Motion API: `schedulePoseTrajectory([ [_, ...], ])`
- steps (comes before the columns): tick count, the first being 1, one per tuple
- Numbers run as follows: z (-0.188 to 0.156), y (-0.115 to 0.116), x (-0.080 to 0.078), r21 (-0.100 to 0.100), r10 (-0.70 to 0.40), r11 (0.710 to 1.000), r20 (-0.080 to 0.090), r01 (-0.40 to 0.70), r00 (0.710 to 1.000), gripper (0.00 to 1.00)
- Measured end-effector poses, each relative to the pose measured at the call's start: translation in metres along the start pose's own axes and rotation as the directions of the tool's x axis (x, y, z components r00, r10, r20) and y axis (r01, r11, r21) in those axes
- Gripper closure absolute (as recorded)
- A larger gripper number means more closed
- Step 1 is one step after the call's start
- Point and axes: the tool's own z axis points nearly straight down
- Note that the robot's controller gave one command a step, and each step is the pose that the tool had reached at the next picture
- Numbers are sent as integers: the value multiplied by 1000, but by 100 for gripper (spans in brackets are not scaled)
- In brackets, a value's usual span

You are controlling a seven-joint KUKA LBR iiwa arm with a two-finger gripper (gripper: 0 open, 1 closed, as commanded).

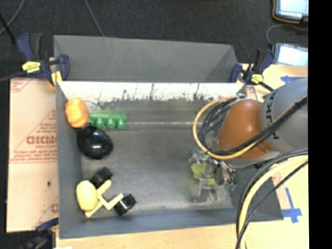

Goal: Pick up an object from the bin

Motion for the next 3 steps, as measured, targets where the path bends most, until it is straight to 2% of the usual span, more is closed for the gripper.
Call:
schedulePoseTrajectory([
  [1,-3,-13,-11,2,-46,999,7,46,999,0],
  [2,-3,-39,-7,-1,167,986,3,-167,986,100],
  [3,-3,-39,-7,-1,165,986,3,-165,986,100],
])
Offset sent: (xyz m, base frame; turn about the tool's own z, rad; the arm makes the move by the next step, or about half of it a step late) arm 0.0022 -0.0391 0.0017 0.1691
